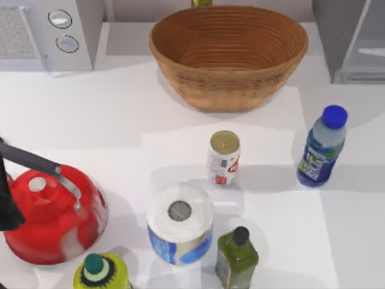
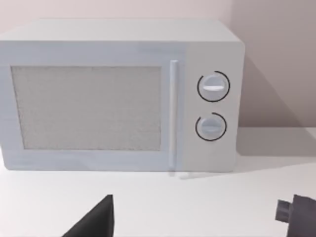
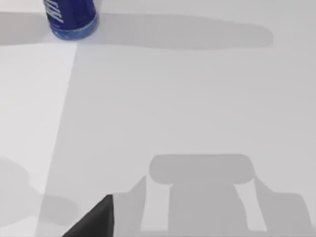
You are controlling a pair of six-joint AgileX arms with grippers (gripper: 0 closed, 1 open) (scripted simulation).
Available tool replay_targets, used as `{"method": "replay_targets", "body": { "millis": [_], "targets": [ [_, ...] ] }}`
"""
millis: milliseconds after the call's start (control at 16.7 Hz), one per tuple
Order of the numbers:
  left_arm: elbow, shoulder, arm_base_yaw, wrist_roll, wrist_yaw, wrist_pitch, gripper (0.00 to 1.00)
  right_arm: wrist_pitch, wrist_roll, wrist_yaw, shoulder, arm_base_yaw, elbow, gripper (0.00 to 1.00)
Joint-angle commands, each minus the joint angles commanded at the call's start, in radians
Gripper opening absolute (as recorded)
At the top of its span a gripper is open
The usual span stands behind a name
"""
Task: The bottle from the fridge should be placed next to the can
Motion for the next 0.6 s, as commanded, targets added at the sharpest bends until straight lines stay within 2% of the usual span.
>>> {"method": "replay_targets", "body": {
  "millis": [180, 300, 420, 600],
  "targets": [
    [0.0, 0.0, 0.0, 0.0, 0.0, 0.0, 1.0, -0.008, -0.03, -0.017, 0.031, -0.03, 0.018, 1.0],
    [0.0, 0.0, 0.0, 0.0, 0.0, 0.0, 1.0, -0.026, -0.104, -0.059, 0.104, -0.101, 0.057, 1.0],
    [0.0, 0.0, 0.0, 0.0, 0.0, 0.0, 1.0, -0.05, -0.219, -0.121, 0.22, -0.215, 0.112, 1.0],
    [0.0, 0.0, 0.0, 0.0, 0.0, 0.0, 1.0, -0.087, -0.469, -0.244, 0.47, -0.454, 0.213, 1.0]
  ]
}}
